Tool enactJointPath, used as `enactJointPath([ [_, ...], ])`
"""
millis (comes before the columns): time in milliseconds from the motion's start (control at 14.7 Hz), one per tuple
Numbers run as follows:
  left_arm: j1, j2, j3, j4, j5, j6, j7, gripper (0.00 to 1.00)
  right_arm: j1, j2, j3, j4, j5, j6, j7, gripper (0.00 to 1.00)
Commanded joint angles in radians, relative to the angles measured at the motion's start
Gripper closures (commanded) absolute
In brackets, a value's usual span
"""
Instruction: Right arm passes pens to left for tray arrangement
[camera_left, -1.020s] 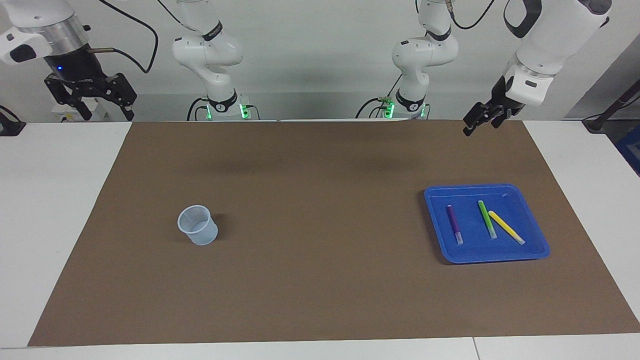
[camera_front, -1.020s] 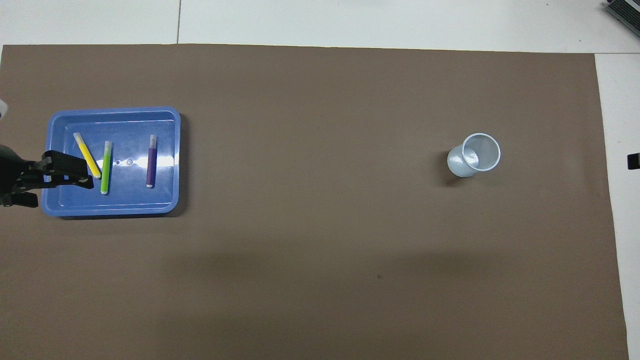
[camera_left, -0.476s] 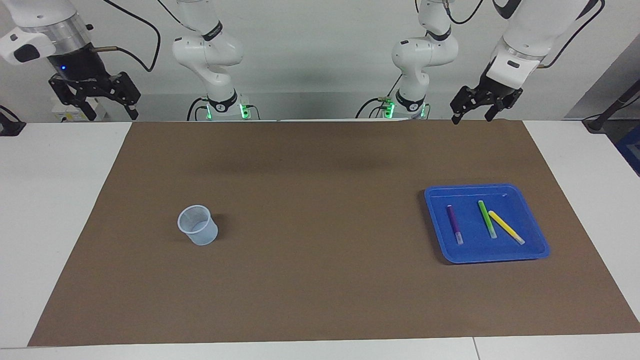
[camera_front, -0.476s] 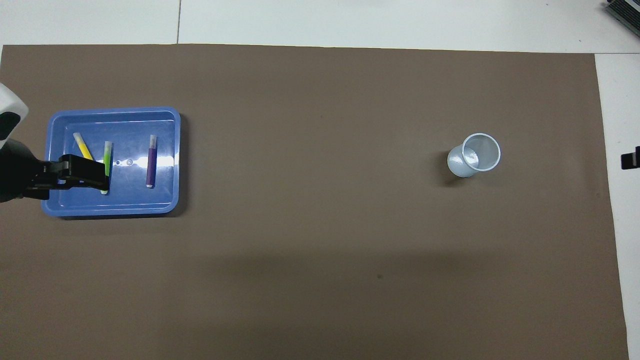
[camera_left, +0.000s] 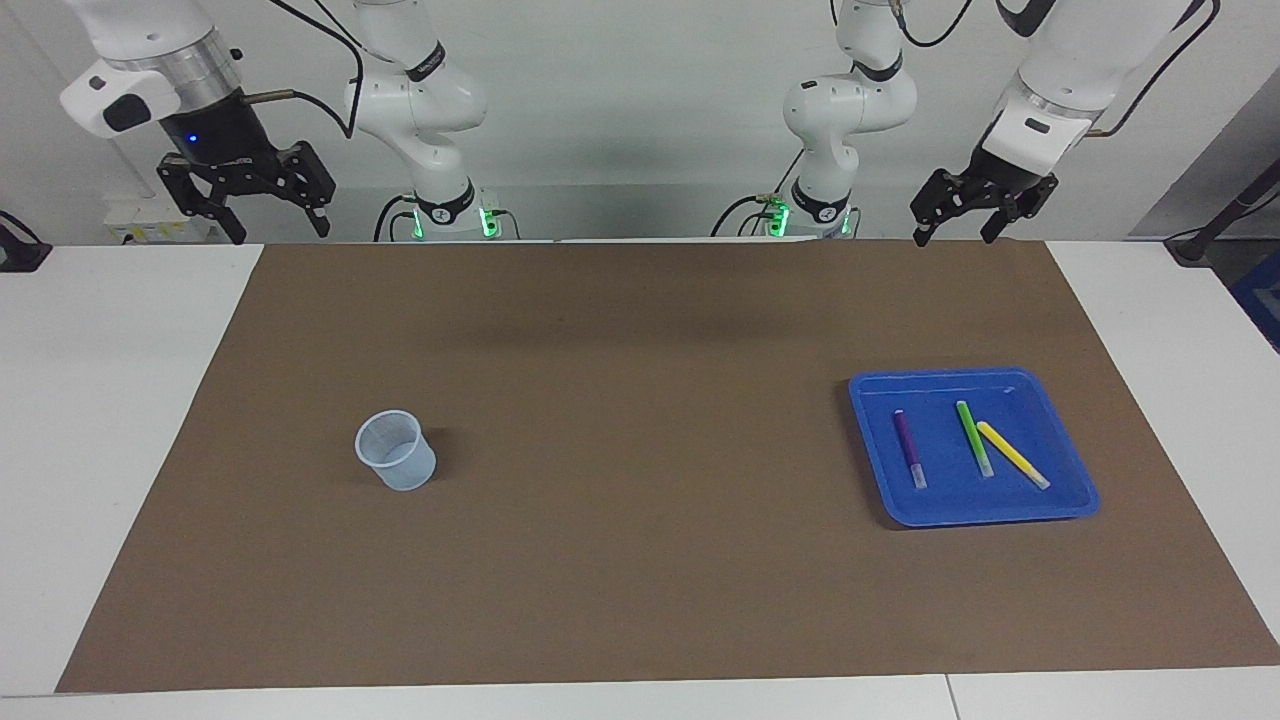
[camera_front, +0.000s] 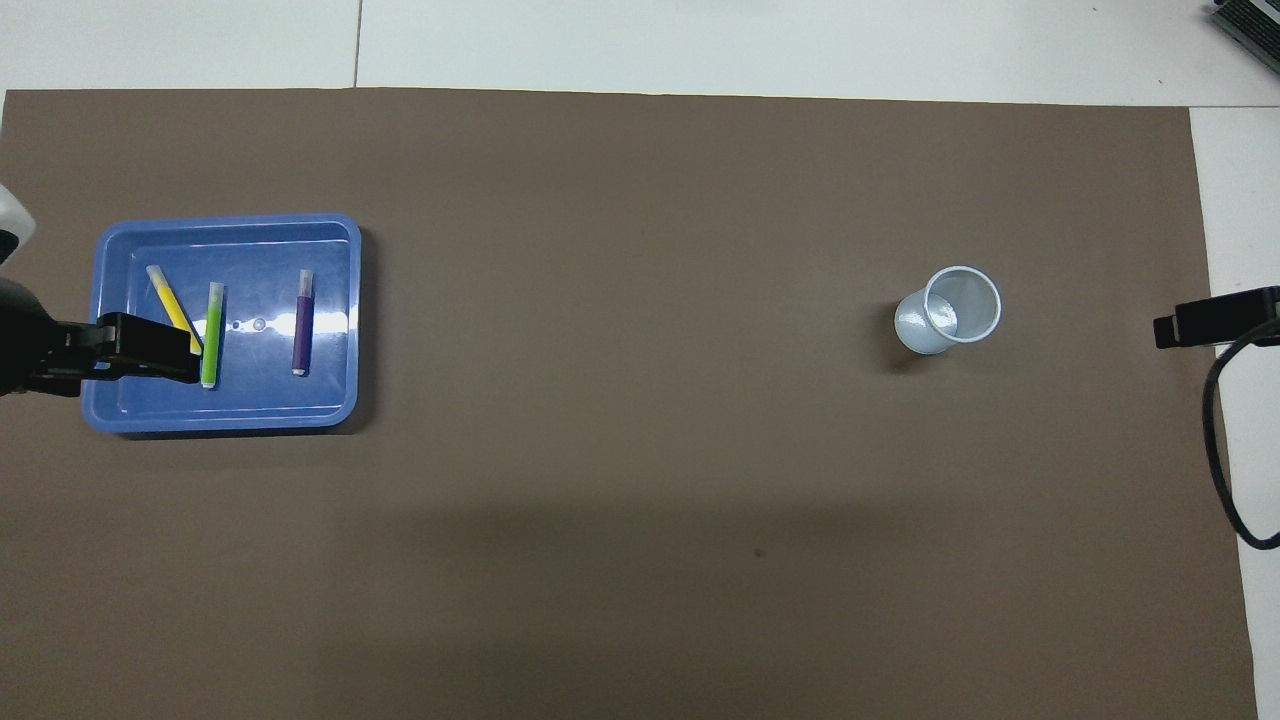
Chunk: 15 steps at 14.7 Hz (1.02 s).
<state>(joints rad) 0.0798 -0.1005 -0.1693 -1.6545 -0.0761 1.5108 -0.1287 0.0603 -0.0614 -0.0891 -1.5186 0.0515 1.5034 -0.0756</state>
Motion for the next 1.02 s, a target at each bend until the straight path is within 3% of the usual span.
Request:
enactJointPath([
  [0, -0.069, 0.038, 0.068, 0.036, 0.027, -0.046, 0.017, 0.0, -0.004, -0.011, 0.003, -0.018, 0.014, -0.018, 0.011, 0.0],
  [136, -0.129, 0.03, 0.108, 0.027, 0.056, -0.054, 0.056, 0.0, 0.019, -0.011, 0.011, -0.025, 0.014, -0.011, 0.016, 0.0],
  [952, -0.124, 0.068, 0.106, 0.036, 0.062, -0.04, 0.075, 0.0, 0.023, -0.023, 0.011, -0.061, 0.013, 0.02, 0.039, 0.0],
])
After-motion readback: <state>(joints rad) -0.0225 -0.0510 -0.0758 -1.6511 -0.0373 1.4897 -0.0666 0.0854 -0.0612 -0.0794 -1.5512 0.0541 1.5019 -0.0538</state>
